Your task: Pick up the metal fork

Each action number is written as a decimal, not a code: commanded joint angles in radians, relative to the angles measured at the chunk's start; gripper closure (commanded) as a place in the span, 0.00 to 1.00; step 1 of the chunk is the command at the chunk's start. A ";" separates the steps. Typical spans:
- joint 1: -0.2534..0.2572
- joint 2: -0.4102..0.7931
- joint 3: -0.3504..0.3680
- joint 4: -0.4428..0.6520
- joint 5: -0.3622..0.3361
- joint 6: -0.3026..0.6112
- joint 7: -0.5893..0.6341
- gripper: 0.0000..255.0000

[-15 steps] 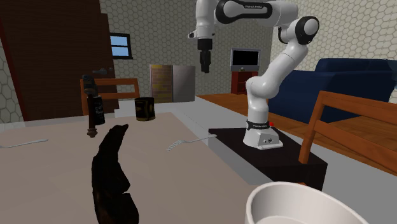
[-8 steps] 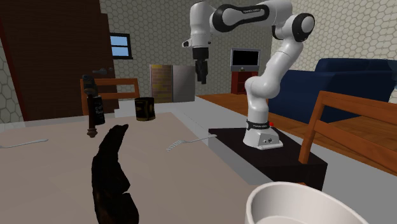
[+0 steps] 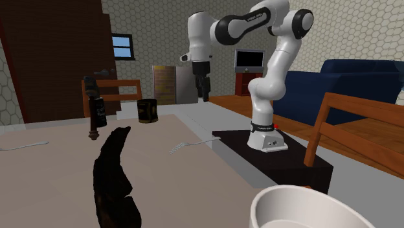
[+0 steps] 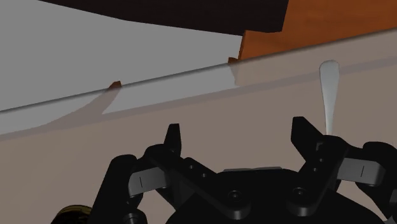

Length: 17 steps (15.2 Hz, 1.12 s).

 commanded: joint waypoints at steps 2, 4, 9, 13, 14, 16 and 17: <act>0.024 0.083 0.051 0.020 0.019 0.055 0.045 0.00; 0.036 0.142 0.082 0.036 0.025 0.092 0.073 0.00; 0.064 0.302 0.155 0.096 0.017 0.177 0.149 0.00; 0.085 0.420 0.199 0.151 -0.008 0.227 0.208 0.00; 0.085 0.428 0.200 0.144 -0.011 0.241 0.210 0.00; 0.085 0.446 0.201 0.132 -0.018 0.269 0.214 0.00; 0.085 0.454 0.202 0.126 -0.022 0.283 0.217 0.00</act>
